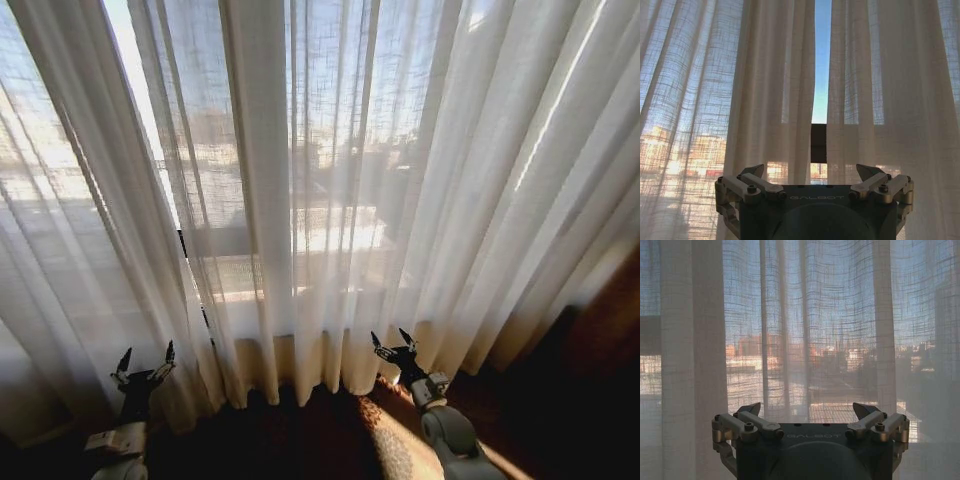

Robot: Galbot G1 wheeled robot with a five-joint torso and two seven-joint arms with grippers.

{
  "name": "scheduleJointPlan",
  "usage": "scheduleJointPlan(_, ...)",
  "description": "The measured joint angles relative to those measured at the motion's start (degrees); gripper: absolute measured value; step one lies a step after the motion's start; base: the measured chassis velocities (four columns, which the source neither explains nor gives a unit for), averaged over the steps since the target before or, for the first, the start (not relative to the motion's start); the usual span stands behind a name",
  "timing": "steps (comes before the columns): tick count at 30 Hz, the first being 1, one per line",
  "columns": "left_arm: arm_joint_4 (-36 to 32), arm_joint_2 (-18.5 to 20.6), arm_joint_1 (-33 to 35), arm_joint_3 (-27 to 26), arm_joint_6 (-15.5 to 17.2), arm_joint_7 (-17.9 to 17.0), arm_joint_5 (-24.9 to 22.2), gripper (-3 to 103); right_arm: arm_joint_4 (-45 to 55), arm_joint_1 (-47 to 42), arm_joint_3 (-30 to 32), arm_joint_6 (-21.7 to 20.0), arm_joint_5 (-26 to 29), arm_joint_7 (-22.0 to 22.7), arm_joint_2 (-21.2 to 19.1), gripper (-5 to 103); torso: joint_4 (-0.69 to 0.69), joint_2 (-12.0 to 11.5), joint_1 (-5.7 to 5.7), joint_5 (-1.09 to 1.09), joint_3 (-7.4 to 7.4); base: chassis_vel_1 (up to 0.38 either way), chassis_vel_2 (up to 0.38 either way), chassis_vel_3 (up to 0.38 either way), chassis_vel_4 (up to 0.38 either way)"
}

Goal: Open the curtains by pulling them apart, changing their state from closed to fully open.

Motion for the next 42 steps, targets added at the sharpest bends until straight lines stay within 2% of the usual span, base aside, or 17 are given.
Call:
scheduleJointPlan(4, 0.0, 0.0, 0.0, 0.0, 0.0, 0.0, 0.0, 100, -0.1, -0.1, 0.0, 0.4, -0.1, -1.0, 0.0, 100, 0.01, 0.0, 0.04, 0.06, 0.02, -0.119, 0.105, 0.142, -0.101)
scheduleJointPlan(20, 0.0, 0.0, 0.0, 0.0, 0.0, 0.0, 0.0, 100, -0.8, -0.5, -0.4, 1.1, -1.4, -3.0, 0.2, 100, 0.00, 0.0, -0.05, 0.02, -0.01, -0.042, 0.025, 0.037, -0.028)
scheduleJointPlan(30, 0.0, 0.0, 0.0, 0.0, 0.0, 0.0, 0.0, 100, -2.0, 0.9, -2.3, 3.3, -1.8, -1.9, 0.5, 100, 0.00, 0.0, 0.06, 0.03, 0.02, -0.181, 0.183, 0.183, -0.169)
scheduleJointPlan(33, 0.0, 0.0, 0.0, 0.0, 0.0, 0.0, 0.0, 100, -3.0, 3.0, -4.3, 3.2, -2.7, 0.1, 0.5, 100, 0.00, 0.0, 0.02, 0.02, 0.01, -0.039, 0.055, 0.017, -0.040)
scheduleJointPlan(42, 0.0, 0.0, 0.0, 0.0, 0.0, 0.0, 0.0, 100, -9.2, 10.3, -9.2, 3.1, -3.4, 2.1, 0.8, 100, 0.01, 0.0, -0.09, 0.02, -0.03, 0.021, -0.022, -0.014, 0.015)
